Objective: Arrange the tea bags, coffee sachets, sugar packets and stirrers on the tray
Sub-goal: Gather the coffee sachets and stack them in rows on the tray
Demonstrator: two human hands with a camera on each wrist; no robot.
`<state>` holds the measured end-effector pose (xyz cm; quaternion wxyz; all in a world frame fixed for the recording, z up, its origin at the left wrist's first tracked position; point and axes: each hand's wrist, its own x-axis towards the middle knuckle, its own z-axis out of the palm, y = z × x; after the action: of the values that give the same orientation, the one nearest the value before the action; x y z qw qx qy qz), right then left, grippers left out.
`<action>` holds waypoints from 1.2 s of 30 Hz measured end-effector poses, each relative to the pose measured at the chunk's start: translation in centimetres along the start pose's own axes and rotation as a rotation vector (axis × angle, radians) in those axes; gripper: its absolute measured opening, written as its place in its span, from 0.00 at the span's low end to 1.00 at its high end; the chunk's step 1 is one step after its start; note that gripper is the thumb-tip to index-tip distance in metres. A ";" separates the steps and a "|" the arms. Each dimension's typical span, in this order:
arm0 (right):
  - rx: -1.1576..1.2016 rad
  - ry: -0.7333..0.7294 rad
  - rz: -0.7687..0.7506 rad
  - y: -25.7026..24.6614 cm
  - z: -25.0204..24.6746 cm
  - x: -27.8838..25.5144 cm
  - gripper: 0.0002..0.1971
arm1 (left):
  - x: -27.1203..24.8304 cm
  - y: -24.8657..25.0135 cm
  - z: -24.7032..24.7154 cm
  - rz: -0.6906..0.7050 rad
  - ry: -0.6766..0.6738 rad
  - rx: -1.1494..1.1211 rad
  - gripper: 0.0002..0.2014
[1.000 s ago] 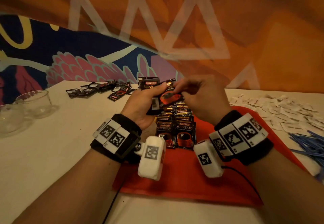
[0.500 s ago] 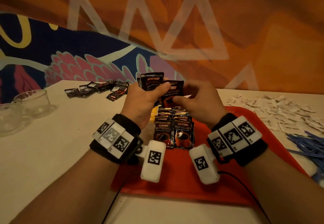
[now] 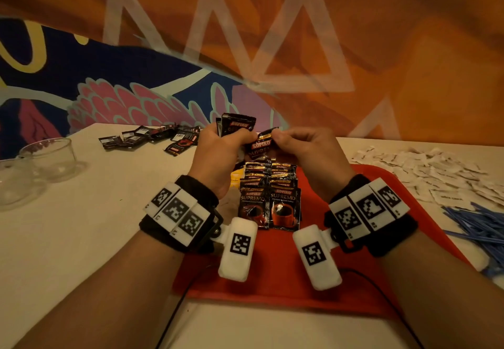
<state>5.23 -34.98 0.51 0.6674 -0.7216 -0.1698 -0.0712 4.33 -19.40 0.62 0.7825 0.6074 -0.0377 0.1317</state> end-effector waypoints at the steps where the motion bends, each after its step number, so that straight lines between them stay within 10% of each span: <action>1: 0.011 0.005 0.010 0.0 0.1 0.0 0.09 | 0.0 0.0 0.1 -0.001 0.010 0.006 0.05; 13: -0.118 0.144 -0.038 0.2 0.2 0.4 0.15 | -0.6 -0.5 0.3 0.119 -0.117 0.234 0.07; 20: -0.368 -0.050 -0.128 0.0 -1.0 0.2 0.07 | 0.3 0.2 -0.9 0.191 -0.024 0.247 0.05; 36: -0.353 -0.316 0.362 -1.4 0.4 -1.1 0.06 | 1.3 1.0 -3.3 -0.014 -0.151 0.299 0.06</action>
<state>3.64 -34.67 1.46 0.4986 -0.8473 -0.1248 0.1338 4.98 -15.79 1.03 0.6793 0.7253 -0.0723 0.0846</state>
